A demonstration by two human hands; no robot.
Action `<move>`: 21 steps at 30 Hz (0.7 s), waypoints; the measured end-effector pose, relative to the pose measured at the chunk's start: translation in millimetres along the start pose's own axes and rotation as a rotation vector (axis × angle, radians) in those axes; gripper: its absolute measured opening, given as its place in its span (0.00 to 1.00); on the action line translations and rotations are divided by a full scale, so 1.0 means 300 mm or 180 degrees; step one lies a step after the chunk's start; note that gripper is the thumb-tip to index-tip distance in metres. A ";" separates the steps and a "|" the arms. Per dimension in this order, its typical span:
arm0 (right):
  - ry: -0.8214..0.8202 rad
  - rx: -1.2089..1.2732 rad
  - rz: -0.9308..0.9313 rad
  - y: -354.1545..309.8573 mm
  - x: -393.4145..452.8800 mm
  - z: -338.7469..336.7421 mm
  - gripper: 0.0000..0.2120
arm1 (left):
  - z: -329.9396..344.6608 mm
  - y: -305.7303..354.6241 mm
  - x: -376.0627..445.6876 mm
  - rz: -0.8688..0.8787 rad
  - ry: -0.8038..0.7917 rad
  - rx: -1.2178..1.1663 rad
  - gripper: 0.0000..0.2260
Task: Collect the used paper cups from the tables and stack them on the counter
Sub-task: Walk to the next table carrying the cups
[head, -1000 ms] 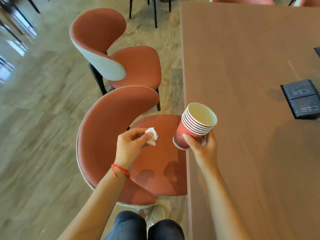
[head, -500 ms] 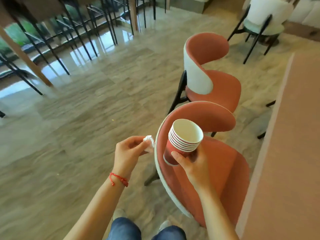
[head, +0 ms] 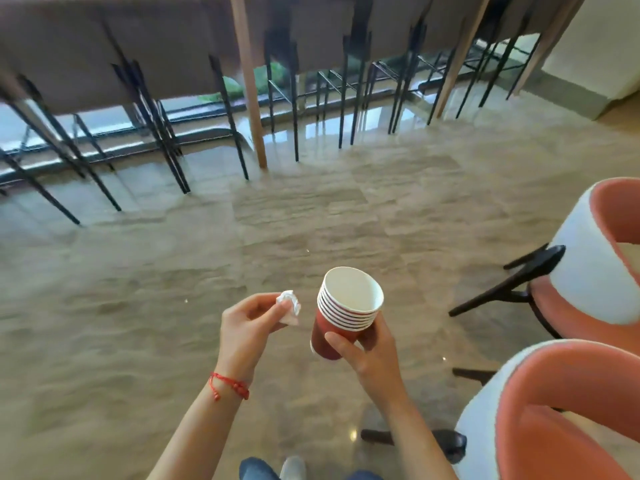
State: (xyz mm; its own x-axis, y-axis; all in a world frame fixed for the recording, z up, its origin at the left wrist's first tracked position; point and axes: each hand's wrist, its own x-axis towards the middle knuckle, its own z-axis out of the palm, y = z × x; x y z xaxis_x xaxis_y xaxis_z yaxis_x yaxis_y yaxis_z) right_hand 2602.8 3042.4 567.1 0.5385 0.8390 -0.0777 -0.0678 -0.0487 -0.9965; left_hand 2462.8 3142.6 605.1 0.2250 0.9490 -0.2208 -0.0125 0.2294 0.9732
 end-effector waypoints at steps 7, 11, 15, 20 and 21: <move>-0.0190 -0.0039 0.0101 0.013 0.218 0.136 0.22 | -0.082 0.020 0.238 -0.0079 0.0121 -0.0164 0.02; -0.0122 -0.0079 0.0094 0.020 0.376 0.129 0.21 | -0.030 0.022 0.392 -0.0136 0.0056 -0.0206 0.01; 0.0027 -0.0039 0.0007 0.011 0.583 0.114 0.21 | 0.055 0.042 0.584 -0.0128 -0.0080 -0.0167 0.02; 0.0128 0.0050 -0.0077 -0.056 0.893 0.077 0.23 | 0.197 0.137 0.852 -0.0080 -0.0241 -0.0112 0.03; 0.0165 0.0070 -0.0097 -0.075 0.953 0.067 0.25 | 0.225 0.158 0.903 -0.0071 -0.0260 -0.0086 0.03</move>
State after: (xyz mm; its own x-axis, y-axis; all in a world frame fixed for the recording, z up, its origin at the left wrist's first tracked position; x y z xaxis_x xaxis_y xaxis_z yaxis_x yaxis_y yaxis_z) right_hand 2741.3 3294.3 568.0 0.5834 0.8107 -0.0493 -0.0689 -0.0112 -0.9976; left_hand 2588.8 3395.9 595.8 0.3043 0.9231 -0.2353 -0.0328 0.2570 0.9658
